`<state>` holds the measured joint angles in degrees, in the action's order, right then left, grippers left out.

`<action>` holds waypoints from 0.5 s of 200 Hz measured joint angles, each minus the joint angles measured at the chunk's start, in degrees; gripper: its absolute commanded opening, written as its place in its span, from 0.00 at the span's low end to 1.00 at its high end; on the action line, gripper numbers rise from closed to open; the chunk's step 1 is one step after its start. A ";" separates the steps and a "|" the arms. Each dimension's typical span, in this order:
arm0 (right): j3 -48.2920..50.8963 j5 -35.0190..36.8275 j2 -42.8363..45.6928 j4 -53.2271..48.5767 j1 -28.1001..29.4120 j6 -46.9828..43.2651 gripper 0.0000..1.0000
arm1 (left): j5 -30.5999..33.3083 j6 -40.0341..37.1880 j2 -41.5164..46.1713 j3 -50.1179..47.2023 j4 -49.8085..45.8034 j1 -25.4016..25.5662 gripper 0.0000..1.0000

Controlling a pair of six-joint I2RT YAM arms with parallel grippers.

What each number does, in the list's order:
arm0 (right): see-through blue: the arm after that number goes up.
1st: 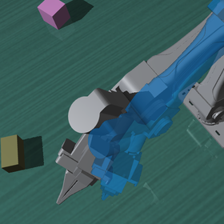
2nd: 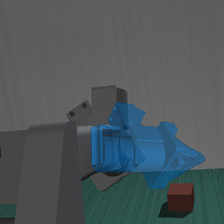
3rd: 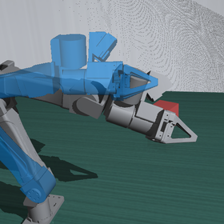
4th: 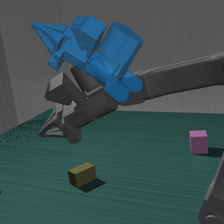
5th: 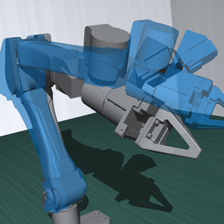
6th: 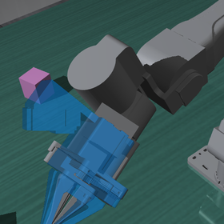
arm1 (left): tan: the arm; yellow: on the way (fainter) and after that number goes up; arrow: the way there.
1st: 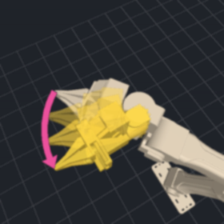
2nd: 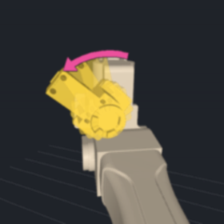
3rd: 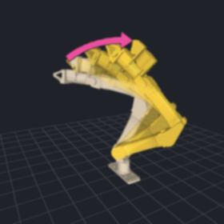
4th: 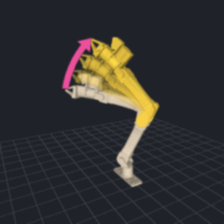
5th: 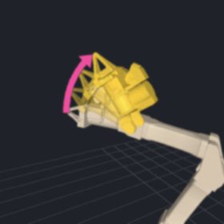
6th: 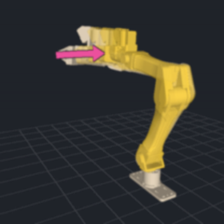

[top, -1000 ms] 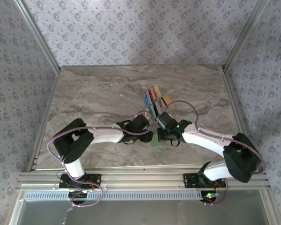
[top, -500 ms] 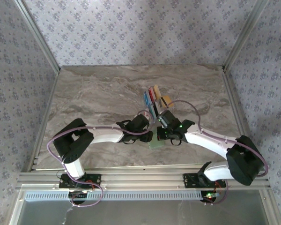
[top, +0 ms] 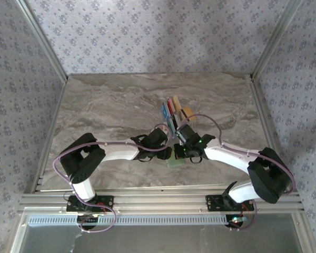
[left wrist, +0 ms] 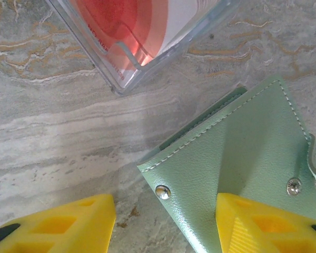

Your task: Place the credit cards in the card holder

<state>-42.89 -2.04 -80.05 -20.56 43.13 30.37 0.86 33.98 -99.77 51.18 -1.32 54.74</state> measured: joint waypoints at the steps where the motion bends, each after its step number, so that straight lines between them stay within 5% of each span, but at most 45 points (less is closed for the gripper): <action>1: 0.00 0.00 0.00 0.02 0.00 0.00 0.00 | 0.00 0.02 0.00 0.00 0.00 0.00 0.54; 100: 0.00 -0.92 -1.75 0.33 0.00 -0.26 0.00 | 0.00 0.11 0.00 -0.02 0.07 0.00 0.54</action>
<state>-42.89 -2.96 -81.80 -20.23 43.13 30.11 0.86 34.09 -99.77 51.16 -1.26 54.74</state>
